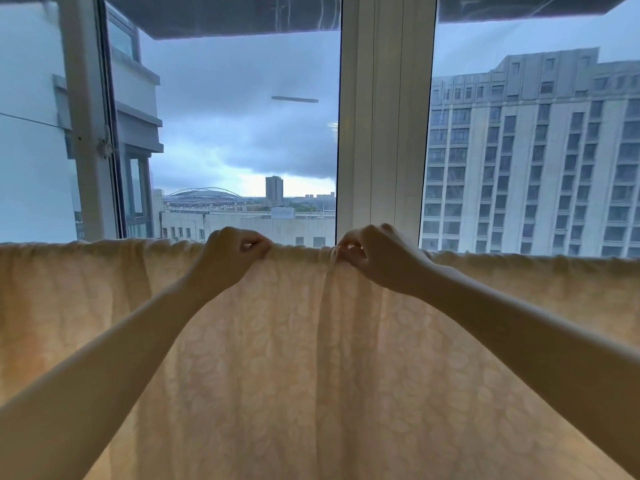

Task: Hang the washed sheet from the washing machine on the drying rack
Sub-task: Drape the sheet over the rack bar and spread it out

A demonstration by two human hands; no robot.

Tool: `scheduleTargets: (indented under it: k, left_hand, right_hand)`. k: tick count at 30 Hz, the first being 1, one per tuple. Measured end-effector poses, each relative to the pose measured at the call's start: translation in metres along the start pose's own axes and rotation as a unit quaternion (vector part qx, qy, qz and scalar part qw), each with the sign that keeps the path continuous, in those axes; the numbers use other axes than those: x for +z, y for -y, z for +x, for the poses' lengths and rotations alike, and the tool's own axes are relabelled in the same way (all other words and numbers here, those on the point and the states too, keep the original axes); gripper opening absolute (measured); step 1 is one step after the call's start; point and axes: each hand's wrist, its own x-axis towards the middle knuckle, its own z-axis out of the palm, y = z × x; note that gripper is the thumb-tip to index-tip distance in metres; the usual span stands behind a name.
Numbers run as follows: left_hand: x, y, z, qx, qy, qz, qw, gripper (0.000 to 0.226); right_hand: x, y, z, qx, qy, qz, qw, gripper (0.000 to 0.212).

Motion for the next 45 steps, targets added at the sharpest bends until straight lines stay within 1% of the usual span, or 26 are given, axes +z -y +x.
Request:
scheduleTargets:
  k: [2,4,8,10,12,14,16,17,20,23,25,31,34,36,38,41,45]
  left_hand:
    - [0.003,-0.006,0.003,0.005,-0.018,0.0,1.0,0.016]
    - [0.009,-0.014,0.006,0.012,-0.02,0.013,1.0,0.016]
    - [0.02,-0.03,0.009,0.033,-0.014,0.009,0.999,0.018]
    - [0.025,-0.04,0.012,0.04,-0.001,-0.022,0.999,0.018]
    - [0.027,-0.045,0.015,0.036,-0.018,-0.055,0.998,0.017]
    - [0.024,-0.042,0.017,0.036,-0.042,-0.05,0.997,0.016]
    - [0.016,-0.03,0.015,0.05,-0.037,-0.006,0.998,0.018]
    - [0.012,-0.021,0.013,0.044,-0.028,0.011,0.999,0.021]
    - [-0.008,0.014,0.006,-0.007,-0.005,0.037,0.999,0.035]
    - [-0.025,0.048,-0.003,-0.018,0.014,0.061,0.998,0.029]
    - [-0.036,0.068,-0.009,-0.018,0.009,0.072,0.997,0.025]
    - [-0.07,0.117,-0.021,-0.019,0.012,0.1,0.995,0.032]
    - [-0.089,0.143,-0.023,-0.023,0.011,0.104,0.994,0.032]
    - [-0.101,0.162,-0.024,-0.025,0.023,0.104,0.994,0.031]
    - [-0.11,0.179,-0.024,-0.009,0.041,0.113,0.993,0.028]
    - [-0.12,0.2,-0.024,0.022,0.055,0.114,0.992,0.032]
    - [-0.127,0.218,-0.022,0.05,0.045,0.085,0.994,0.039]
  right_hand:
    - [-0.001,0.001,0.003,0.002,-0.019,-0.004,1.0,0.016]
    - [-0.004,-0.001,0.006,0.012,-0.033,-0.019,0.999,0.015]
    - [-0.011,-0.001,0.008,0.037,-0.012,-0.047,0.998,0.017]
    - [-0.014,0.003,0.011,0.035,-0.011,-0.03,0.999,0.016]
    - [-0.013,0.009,0.016,0.028,-0.01,0.009,1.0,0.015]
    - [-0.007,0.013,0.021,0.017,-0.003,0.03,0.999,0.016]
    - [0.002,0.015,0.025,0.004,0.014,0.024,1.0,0.02]
    - [0.006,0.015,0.027,0.002,0.024,0.019,1.0,0.022]
    - [0.016,0.021,0.032,-0.004,0.038,0.017,0.999,0.024]
    - [0.024,0.033,0.041,-0.016,0.04,0.01,0.999,0.025]
    - [0.03,0.043,0.048,-0.025,0.037,0.009,0.999,0.027]
    - [0.057,0.081,0.071,-0.044,0.03,0.017,0.998,0.037]
    - [0.069,0.105,0.083,-0.047,0.03,0.02,0.998,0.037]
    - [0.078,0.122,0.092,-0.047,0.026,0.018,0.998,0.037]
    - [0.09,0.138,0.102,-0.037,0.021,0.015,0.999,0.036]
    - [0.112,0.164,0.115,-0.021,0.005,0.0,1.0,0.031]
    - [0.139,0.194,0.126,-0.01,-0.038,-0.026,0.999,0.024]
